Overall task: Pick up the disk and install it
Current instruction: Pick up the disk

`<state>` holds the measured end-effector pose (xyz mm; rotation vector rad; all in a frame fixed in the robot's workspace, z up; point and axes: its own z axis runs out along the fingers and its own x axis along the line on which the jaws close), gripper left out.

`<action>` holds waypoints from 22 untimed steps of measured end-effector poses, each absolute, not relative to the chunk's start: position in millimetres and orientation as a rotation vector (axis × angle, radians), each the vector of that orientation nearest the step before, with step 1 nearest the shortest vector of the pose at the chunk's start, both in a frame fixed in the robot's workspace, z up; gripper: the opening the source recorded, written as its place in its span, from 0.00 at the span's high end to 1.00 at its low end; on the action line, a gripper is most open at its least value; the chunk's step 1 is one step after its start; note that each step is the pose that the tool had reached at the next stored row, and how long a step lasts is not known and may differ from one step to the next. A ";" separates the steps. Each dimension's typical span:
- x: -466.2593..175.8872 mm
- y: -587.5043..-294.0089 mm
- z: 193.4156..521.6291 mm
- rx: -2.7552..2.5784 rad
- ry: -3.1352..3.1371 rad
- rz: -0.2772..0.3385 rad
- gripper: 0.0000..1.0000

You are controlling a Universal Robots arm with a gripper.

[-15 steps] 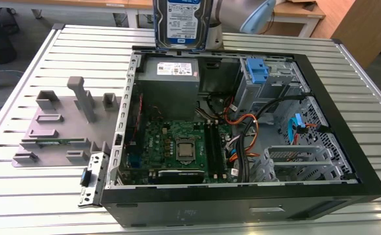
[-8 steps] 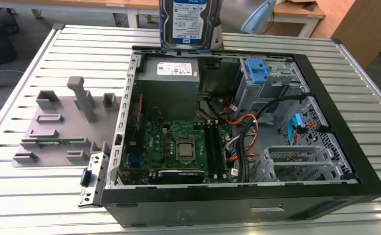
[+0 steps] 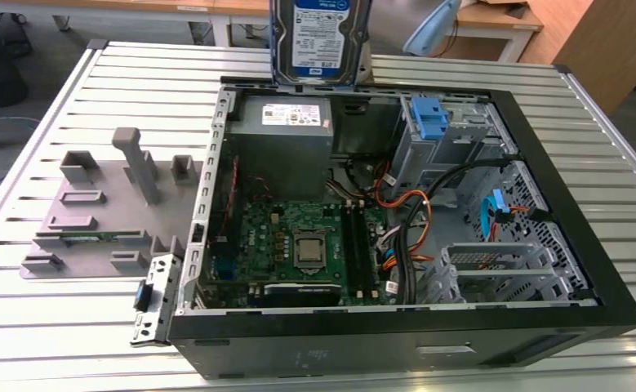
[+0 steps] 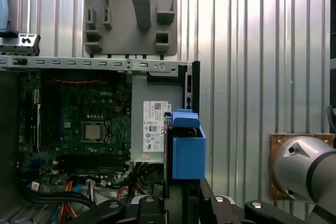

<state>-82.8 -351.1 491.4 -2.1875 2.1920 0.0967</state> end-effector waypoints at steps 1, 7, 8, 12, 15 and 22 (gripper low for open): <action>-82.7 -353.0 491.3 -2.188 2.192 0.097 0.65; -82.6 -365.9 490.7 -2.187 2.192 0.097 0.65; -82.6 -368.1 490.6 -2.188 2.192 0.097 0.65; -82.5 -375.5 490.2 -2.187 2.192 0.097 0.65; -81.8 -378.9 489.9 -2.187 2.192 0.097 0.65; -66.0 -382.3 489.3 -2.188 2.193 0.099 0.65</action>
